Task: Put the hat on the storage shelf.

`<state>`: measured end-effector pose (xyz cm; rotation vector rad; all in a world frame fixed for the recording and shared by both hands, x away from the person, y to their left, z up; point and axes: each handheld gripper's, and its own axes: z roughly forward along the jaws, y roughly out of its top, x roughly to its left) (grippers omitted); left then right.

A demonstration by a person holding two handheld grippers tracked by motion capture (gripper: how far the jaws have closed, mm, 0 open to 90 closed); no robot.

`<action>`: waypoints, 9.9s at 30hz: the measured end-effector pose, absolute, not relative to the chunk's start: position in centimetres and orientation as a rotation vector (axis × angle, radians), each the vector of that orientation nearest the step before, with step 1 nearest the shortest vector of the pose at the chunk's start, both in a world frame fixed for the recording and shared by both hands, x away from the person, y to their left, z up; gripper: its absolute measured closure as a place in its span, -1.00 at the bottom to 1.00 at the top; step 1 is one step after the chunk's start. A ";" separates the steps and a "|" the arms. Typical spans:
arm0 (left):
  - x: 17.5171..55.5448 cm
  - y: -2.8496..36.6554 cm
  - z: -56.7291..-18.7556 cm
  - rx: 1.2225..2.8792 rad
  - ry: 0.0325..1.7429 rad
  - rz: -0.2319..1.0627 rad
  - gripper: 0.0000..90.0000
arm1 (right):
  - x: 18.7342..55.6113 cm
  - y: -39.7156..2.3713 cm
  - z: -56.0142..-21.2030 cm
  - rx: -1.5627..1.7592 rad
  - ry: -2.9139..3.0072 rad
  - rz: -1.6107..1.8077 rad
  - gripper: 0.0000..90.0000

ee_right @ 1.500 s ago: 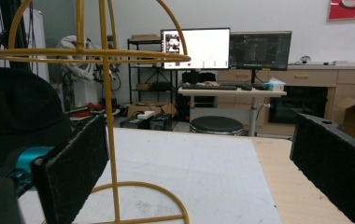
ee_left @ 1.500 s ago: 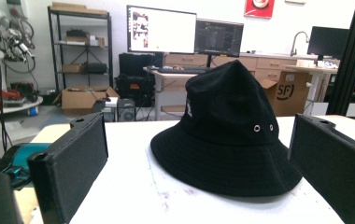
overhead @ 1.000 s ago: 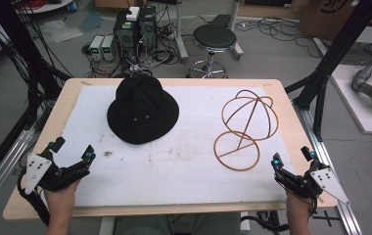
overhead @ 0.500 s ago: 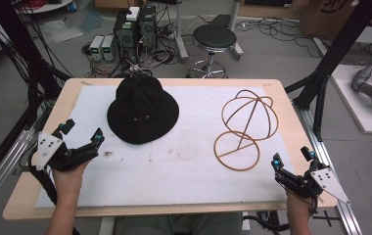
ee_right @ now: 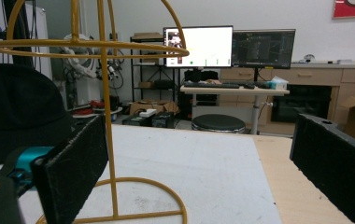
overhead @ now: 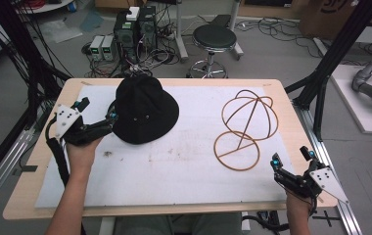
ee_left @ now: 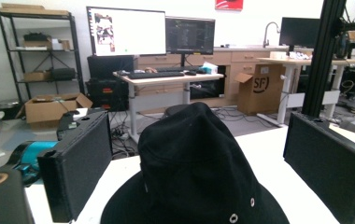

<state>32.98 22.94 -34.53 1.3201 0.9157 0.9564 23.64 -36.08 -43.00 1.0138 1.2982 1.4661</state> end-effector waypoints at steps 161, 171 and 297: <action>37.3 6.2 -17.4 1.070 0.516 0.598 0.93 | 23.0 -36.2 -43.0 1.006 1.304 1.458 -0.90; 36.8 1.9 -17.1 1.130 0.445 0.542 0.93 | 21.5 -36.6 -42.9 0.997 1.304 1.451 -0.90; 22.2 31.3 -36.6 1.139 1.073 1.239 -0.66 | 21.0 -36.9 -43.4 0.939 1.347 1.469 -0.91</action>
